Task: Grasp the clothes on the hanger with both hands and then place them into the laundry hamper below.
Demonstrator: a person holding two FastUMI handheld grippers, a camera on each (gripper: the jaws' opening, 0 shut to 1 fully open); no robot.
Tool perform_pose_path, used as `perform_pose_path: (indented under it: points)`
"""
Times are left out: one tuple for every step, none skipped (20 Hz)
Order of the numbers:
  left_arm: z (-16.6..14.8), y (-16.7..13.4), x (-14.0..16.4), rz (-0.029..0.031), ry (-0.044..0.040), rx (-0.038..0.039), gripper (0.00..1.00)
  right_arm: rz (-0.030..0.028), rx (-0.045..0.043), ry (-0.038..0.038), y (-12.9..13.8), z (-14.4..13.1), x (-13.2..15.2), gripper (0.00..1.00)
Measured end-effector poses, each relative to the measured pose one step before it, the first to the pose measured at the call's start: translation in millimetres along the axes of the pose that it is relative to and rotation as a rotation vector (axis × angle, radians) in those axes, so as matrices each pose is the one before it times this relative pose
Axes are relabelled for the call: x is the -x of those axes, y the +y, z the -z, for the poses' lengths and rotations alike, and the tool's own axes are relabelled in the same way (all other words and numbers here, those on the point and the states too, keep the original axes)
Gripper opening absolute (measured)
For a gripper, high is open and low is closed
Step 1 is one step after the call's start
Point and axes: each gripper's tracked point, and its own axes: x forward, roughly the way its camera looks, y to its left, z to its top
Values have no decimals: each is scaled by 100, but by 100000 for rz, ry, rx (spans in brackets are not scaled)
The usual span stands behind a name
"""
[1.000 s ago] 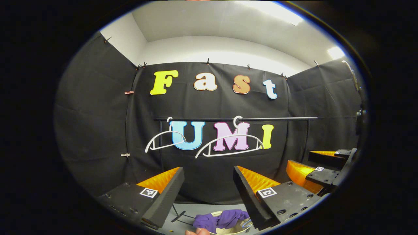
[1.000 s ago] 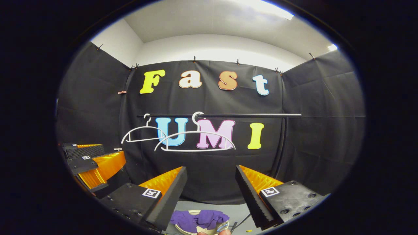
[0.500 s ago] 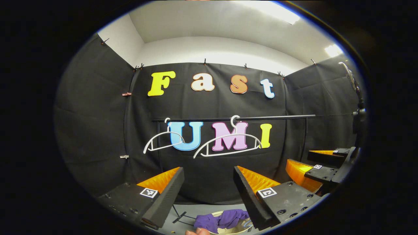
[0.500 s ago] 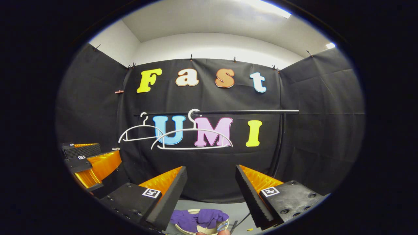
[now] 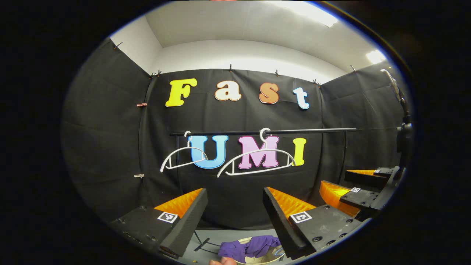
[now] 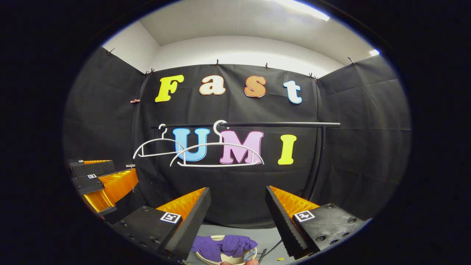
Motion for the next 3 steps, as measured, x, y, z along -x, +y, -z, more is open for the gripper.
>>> perform_pose_path:
  points:
    - [77,16,-75,79,-57,-121,95,-4,256,-17,37,20,26,95]
    - [-16,2,-30,69,11,-82,95,-33,193,-7,6,57,-3,95]
    - [83,5,19,-70,89,-54,95,24,32,12,6,-1,26,95]
